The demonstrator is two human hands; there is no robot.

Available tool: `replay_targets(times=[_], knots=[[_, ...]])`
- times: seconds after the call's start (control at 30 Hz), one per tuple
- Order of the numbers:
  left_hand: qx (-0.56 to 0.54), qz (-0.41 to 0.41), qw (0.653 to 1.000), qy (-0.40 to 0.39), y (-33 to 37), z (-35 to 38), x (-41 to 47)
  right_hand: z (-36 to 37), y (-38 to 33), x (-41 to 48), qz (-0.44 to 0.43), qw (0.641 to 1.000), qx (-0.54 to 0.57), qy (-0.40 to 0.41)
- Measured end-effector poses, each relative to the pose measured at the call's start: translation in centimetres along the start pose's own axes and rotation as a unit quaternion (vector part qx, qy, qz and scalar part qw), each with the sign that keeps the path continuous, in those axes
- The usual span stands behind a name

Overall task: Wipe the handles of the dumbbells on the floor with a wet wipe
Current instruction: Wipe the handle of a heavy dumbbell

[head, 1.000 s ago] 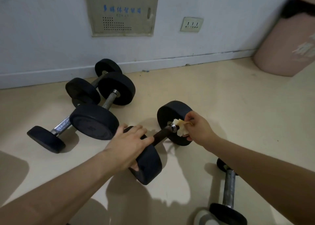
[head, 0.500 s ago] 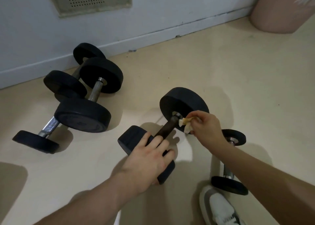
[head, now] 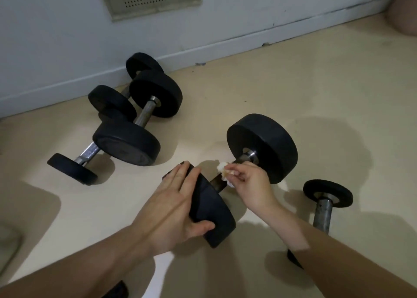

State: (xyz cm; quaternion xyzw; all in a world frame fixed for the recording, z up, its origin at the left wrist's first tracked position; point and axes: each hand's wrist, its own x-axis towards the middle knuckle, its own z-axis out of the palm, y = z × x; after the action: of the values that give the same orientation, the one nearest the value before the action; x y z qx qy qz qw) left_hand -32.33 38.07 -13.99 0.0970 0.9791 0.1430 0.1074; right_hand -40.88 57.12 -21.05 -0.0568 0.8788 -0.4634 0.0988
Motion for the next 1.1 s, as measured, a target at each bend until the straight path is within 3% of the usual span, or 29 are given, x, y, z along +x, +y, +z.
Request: replay_targets(times=[0.13, 0.23, 0.37, 0.47, 0.53, 0.6, 0.67, 0.8, 0.87, 0.97, 1.03, 1.1], knots=[[0.001, -0.011, 1.000, -0.009, -0.6, 0.1, 0.2, -0.1, 1.3, 0.8, -0.118, 0.975, -0.176, 0.065], [-0.013, -0.016, 1.000, -0.007, -0.9, 0.1, 0.4, 0.7, 0.8, 1.0, -0.130, 0.977, -0.155, 0.066], [-0.026, -0.024, 0.999, -0.016, -1.0, -0.2, 0.4, 2.5, -0.5, 0.9, -0.229, 0.957, -0.152, -0.095], [-0.032, -0.023, 0.999, -0.023, -1.1, -0.5, 0.6, 0.4, 0.4, 3.6, -0.251, 0.937, -0.245, 0.002], [-0.035, -0.028, 0.999, -0.022, -1.3, -0.5, 0.7, 0.1, 0.6, 3.2, -0.231, 0.947, -0.219, 0.050], [-0.036, -0.029, 0.999, -0.015, -1.2, -0.3, 0.6, 1.3, 0.0, 1.6, -0.252, 0.950, -0.186, 0.004], [-0.037, -0.030, 0.999, -0.010, -0.9, -0.1, 0.5, 1.5, 0.3, 1.4, -0.305, 0.930, -0.203, -0.020], [-0.025, -0.037, 0.999, -0.008, -0.3, -0.1, 0.3, -0.5, 1.3, 3.6, -0.211, 0.950, -0.216, 0.074], [-0.007, -0.030, 0.999, -0.011, 0.3, 0.0, 0.2, 0.7, 0.7, 1.2, -0.202, 0.961, -0.191, 0.012], [0.015, -0.038, 0.999, -0.018, 1.2, 0.1, -0.1, 1.3, 1.4, 1.3, -0.279, 0.931, -0.234, -0.020], [0.048, -0.037, 0.998, -0.018, 1.6, 0.2, -0.2, 0.1, 2.5, 3.4, -0.255, 0.921, -0.294, 0.021], [0.105, -0.034, 0.994, -0.011, 1.9, 0.3, -0.4, 0.2, 2.3, 2.6, -0.217, 0.933, -0.285, 0.033]])
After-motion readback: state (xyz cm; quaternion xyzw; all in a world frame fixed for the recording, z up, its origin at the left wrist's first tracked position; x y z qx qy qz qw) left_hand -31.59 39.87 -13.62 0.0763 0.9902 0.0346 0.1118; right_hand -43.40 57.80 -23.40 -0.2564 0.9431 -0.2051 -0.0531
